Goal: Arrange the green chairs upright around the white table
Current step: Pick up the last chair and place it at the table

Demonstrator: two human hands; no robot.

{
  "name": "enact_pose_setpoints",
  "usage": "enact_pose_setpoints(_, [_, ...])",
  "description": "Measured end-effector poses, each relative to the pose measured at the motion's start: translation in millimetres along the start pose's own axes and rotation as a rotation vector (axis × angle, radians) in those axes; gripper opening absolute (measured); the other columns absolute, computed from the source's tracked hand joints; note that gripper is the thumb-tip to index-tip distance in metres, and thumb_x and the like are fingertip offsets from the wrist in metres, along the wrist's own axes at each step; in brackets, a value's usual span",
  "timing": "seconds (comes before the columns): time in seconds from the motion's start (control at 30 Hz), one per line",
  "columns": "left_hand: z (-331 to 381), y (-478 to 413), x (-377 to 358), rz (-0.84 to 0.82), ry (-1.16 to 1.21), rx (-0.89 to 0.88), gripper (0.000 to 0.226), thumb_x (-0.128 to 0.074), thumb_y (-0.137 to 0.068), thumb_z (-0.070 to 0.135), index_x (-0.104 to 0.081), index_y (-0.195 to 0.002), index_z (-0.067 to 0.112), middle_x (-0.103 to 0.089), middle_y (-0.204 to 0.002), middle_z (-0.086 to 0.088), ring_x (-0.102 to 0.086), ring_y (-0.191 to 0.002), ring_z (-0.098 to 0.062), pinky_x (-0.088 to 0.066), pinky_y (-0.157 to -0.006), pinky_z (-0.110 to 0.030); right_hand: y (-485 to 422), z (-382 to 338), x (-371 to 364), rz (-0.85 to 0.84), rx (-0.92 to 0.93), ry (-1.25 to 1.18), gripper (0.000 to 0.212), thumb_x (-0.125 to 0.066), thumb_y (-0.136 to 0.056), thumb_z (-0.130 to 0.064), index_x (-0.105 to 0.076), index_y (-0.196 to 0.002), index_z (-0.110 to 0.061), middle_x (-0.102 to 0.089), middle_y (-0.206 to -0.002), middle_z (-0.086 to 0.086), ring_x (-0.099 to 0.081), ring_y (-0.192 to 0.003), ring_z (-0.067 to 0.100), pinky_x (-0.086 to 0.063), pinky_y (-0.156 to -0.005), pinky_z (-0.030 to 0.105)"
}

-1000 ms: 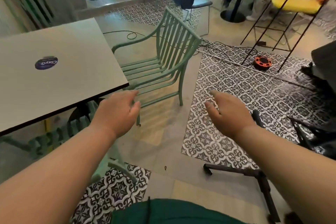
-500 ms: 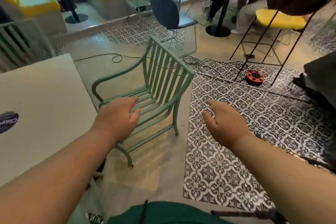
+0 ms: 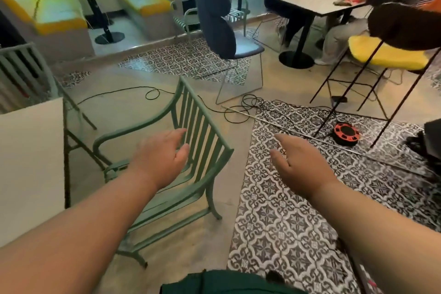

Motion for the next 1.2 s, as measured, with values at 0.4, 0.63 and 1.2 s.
enact_pose_setpoints(0.4, [-14, -82, -16, 0.083, 0.090, 0.350, 0.048, -0.046, -0.101, 0.038, -0.048, -0.146, 0.023, -0.060, -0.139, -0.003, -0.053, -0.128, -0.023, -0.044, -0.104, -0.046, -185, 15, -2, -0.168, 0.292, 0.054, 0.055, -0.043, -0.102, -0.045, -0.046, -0.149, -0.016, -0.060, -0.140, 0.008, -0.052, -0.130, 0.024, -0.041, -0.110, 0.040])
enact_pose_setpoints(0.63, [-59, -148, -29, 0.086, 0.070, 0.482, 0.050, -0.040, -0.102, 0.040, -0.042, -0.150, 0.025, -0.056, -0.142, -0.002, -0.050, -0.130, -0.022, -0.041, -0.103, -0.046, -280, -16, -19, -0.192, 0.447, 0.039, 0.053, -0.046, -0.102, -0.043, -0.048, -0.148, -0.016, -0.061, -0.136, 0.007, -0.053, -0.127, 0.025, -0.041, -0.107, 0.040])
enact_pose_setpoints(1.2, [-20, -207, -80, 0.195, 0.097, 1.070, 0.052, -0.037, -0.102, 0.042, -0.044, -0.149, 0.022, -0.052, -0.149, -0.004, -0.045, -0.137, -0.027, -0.040, -0.108, -0.048, -463, -28, -68, -0.449, 0.962, 0.107, 0.054, -0.042, -0.103, -0.045, -0.045, -0.150, -0.017, -0.057, -0.144, 0.004, -0.049, -0.134, 0.024, -0.039, -0.110, 0.040])
Point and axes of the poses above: each hand's wrist, its own y-axis away from the middle knuckle, its own x-axis out of the back of the hand, z = x × y, the point moved 10 cm from there along -y, towards the middle knuckle
